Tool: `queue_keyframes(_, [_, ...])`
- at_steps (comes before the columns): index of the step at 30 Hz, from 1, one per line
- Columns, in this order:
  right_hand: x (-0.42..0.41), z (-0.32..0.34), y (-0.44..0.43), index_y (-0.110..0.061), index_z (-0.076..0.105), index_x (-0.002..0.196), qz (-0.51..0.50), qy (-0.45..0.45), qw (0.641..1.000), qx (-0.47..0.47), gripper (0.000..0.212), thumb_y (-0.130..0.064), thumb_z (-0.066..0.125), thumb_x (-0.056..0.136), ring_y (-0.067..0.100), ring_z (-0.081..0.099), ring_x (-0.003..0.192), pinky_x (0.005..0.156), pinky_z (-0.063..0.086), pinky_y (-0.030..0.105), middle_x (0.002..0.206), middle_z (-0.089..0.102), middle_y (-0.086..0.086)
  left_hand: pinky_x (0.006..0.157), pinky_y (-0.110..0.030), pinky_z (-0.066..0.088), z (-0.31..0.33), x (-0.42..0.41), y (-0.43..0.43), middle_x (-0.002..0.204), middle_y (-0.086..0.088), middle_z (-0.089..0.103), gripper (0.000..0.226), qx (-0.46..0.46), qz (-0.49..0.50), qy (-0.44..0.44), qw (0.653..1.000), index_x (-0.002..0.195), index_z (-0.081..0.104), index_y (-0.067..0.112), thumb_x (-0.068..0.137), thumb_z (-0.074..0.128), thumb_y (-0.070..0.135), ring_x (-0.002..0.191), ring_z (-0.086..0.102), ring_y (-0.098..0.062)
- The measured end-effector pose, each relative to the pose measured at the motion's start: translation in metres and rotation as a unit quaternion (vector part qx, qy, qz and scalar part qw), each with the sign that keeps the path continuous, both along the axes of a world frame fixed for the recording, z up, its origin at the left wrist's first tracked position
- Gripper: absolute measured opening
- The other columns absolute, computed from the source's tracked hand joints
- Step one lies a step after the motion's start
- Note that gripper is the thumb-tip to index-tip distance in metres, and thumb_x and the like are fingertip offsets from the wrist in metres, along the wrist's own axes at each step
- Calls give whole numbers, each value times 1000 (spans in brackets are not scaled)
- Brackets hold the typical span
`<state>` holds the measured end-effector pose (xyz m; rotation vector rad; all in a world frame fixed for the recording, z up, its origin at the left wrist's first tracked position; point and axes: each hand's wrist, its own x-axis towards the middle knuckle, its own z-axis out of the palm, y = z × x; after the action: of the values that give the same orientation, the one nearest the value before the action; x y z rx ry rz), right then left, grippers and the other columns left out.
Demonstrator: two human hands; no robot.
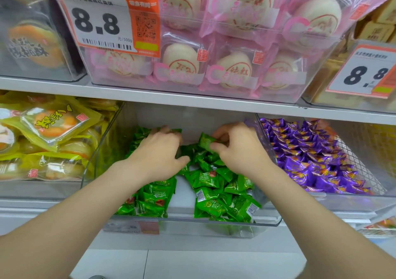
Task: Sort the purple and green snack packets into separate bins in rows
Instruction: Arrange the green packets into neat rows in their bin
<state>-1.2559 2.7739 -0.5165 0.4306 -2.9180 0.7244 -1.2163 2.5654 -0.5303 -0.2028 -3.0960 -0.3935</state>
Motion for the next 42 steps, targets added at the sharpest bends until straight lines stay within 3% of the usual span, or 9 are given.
queue_keyframes(3, [-23,8,-21,-24,79,107,16,-7,999,31,17,-25,75,90,26,71,101,90,51,26,106,78,2,111,-52,39,-5,-1,-3,144,-5,42,62,-100,-21,-52,993,144,50,26,94,58,62,138,37,-33])
queue_keyframes(10, [-64,-17,-61,-24,73,121,-1,-7,990,140,30,-10,61,98,36,64,114,90,56,40,119,67,13,124,-63,12,-18,-12,-12,176,0,-1,81,-109,-46,-136,984,165,19,29,100,40,71,162,-2,-29])
queue_keyframes(14, [-67,-26,-69,-9,63,128,-6,15,979,201,30,-1,58,99,41,65,111,90,55,44,122,60,19,124,-64,7,-25,-21,-13,176,2,-7,85,-115,-38,-136,983,167,15,28,99,36,74,162,-8,-26])
queue_keyframes(22, [-62,-36,-72,-15,57,133,58,-24,965,256,37,-5,60,98,44,63,113,85,51,44,123,58,17,123,-62,11,-25,-14,-7,175,-8,-1,82,-136,-16,-105,985,166,13,26,101,32,71,161,1,-35])
queue_keyframes(26, [-63,-36,-68,-20,64,129,10,-8,973,232,27,-13,57,103,41,63,113,86,49,39,125,61,14,111,-54,35,-5,14,7,144,-12,45,54,-132,-51,-56,988,136,53,25,101,42,63,138,35,-36])
queue_keyframes(29, [-61,-35,-67,-17,64,124,-18,25,973,228,24,-16,64,100,39,65,109,89,50,39,120,64,12,82,-37,55,12,38,7,89,3,66,36,13,-84,-58,995,86,68,25,95,58,58,92,62,-16])
queue_keyframes(31, [-60,-31,-65,-17,63,121,-24,38,973,225,24,-16,67,98,40,67,107,86,50,39,118,65,12,65,-28,54,20,50,3,64,2,65,45,79,-118,-100,985,70,67,18,92,65,58,60,57,-4])
queue_keyframes(35, [-51,-19,-59,-17,61,130,-24,13,974,224,39,-6,66,94,42,64,114,95,50,41,125,62,14,56,-31,42,32,70,-3,51,-1,49,60,88,-173,-208,959,63,60,10,95,64,61,50,49,-16])
queue_keyframes(42, [-29,-14,-41,-26,67,127,49,-63,974,214,43,-13,58,87,41,58,121,101,52,42,133,62,15,56,-35,28,33,72,-2,64,-14,34,68,65,-185,-203,959,66,47,5,95,60,65,56,28,-19])
